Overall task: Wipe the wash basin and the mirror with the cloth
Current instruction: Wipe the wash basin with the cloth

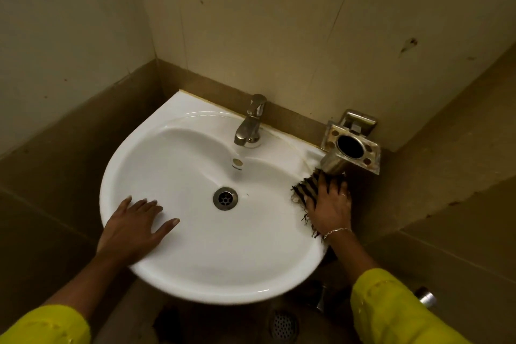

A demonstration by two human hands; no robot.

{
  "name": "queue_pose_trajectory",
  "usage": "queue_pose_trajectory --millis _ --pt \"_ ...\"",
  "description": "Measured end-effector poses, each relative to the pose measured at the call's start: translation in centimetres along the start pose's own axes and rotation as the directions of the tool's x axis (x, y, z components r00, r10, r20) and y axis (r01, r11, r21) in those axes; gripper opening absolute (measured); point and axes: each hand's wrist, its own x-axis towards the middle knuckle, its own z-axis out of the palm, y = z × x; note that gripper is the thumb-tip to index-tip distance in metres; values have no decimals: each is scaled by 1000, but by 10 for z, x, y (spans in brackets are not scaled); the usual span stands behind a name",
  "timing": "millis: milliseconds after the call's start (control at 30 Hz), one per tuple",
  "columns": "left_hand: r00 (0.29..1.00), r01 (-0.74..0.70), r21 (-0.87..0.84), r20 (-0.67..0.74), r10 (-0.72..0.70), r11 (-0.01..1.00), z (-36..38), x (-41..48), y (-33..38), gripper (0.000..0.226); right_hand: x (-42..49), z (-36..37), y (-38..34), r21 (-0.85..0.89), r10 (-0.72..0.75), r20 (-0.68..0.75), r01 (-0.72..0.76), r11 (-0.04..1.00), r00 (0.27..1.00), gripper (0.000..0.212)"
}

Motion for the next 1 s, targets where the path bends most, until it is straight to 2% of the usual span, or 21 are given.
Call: queue_pose_trajectory --millis 233,367,433,600,733,833,1000 --pt "999 -9 -33 -31 8 999 4 1 -3 108 -18 12 -11 42 103 -24 -102 994 994 73" --pt "997 -20 -56 -76 16 998 9 0 -3 127 4 7 -16 -25 92 -21 -93 995 996 66" --pt "996 -18 -68 -86 12 998 10 0 -3 129 15 6 -21 -56 82 -40 -84 995 996 58" --pt "995 -30 -24 -92 28 999 13 -1 -4 108 37 9 -36 13 74 56 -75 997 996 68" --pt "995 -37 17 -87 38 999 12 0 -3 93 50 11 -47 51 144 59 -147 988 988 78" --pt "996 -37 23 -74 39 999 11 0 -4 90 56 11 -62 42 183 -68 -180 983 981 69" --pt "995 -39 11 -90 39 999 12 0 -4 89 61 21 -74 79 139 -130 -130 988 982 65"
